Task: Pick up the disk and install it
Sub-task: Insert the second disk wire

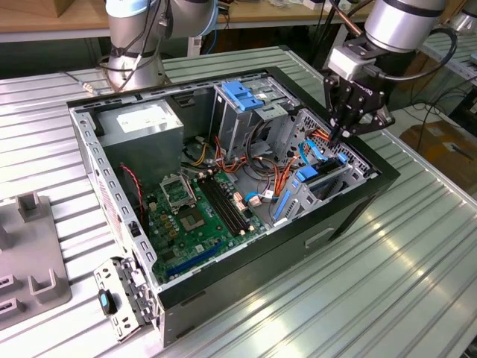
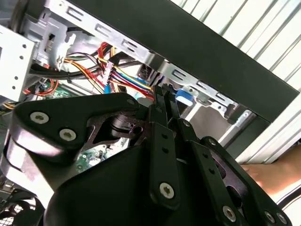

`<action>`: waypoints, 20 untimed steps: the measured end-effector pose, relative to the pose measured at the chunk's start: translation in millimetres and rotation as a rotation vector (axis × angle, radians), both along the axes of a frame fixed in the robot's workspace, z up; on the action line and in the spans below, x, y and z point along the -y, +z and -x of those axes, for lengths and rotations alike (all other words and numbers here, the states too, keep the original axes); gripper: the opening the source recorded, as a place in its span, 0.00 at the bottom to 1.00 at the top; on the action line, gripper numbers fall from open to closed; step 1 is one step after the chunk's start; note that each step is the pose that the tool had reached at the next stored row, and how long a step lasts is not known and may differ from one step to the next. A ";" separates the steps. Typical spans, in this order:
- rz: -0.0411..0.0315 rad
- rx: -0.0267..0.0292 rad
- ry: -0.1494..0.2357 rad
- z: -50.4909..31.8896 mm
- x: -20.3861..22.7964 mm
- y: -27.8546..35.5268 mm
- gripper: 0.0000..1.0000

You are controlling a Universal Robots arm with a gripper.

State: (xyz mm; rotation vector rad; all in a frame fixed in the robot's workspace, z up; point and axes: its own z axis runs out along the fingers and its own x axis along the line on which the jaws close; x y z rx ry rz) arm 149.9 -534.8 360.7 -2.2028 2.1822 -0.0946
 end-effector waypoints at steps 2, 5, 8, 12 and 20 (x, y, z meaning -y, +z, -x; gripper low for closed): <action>-0.0041 0.0000 0.000 1.2 1.6 -0.1 0.16; -0.0087 0.0009 0.000 4.8 4.0 -0.1 0.16; -0.0120 0.0019 0.000 8.1 13.4 -0.1 0.16; -0.0143 0.0034 0.000 13.1 14.1 -0.6 0.16; -0.0144 0.0032 0.025 14.4 14.7 -2.3 0.16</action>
